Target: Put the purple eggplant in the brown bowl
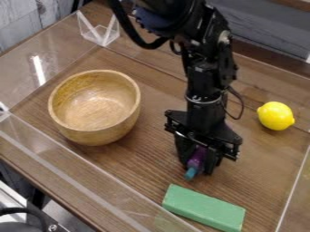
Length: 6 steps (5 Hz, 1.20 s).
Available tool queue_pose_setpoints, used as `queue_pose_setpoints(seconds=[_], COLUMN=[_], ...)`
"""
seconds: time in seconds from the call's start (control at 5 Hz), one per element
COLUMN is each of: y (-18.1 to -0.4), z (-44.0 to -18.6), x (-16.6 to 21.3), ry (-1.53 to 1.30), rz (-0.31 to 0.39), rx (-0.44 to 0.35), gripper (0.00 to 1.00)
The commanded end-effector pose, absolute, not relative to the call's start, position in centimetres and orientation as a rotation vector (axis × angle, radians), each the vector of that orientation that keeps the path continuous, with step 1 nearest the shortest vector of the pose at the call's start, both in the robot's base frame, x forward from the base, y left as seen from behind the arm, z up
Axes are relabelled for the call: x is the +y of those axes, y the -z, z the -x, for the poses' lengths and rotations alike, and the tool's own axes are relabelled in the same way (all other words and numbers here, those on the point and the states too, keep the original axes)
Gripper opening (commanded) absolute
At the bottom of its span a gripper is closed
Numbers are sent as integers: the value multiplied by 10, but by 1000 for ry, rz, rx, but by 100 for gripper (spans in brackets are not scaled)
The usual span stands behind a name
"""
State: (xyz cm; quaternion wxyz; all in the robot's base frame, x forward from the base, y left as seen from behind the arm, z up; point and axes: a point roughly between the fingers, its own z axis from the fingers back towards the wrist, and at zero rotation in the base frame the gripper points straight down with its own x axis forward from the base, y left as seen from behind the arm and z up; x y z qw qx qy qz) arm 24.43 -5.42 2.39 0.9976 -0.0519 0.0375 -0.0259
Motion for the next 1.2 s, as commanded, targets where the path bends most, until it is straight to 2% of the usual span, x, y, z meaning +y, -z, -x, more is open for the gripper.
queue_pose_setpoints(seconds=[0.0, 0.4, 0.6, 0.8, 1.0], y=[-37, -55, -71, -94, -111], z=[-246, -244, -244, -246, -254], x=[-48, -43, -40, -27, -2], ry=[40, 28, 21, 0, -30], rz=[106, 110, 114, 115, 108], rx=[49, 38, 17, -16, -39], gripper=[0, 0, 0, 0, 0])
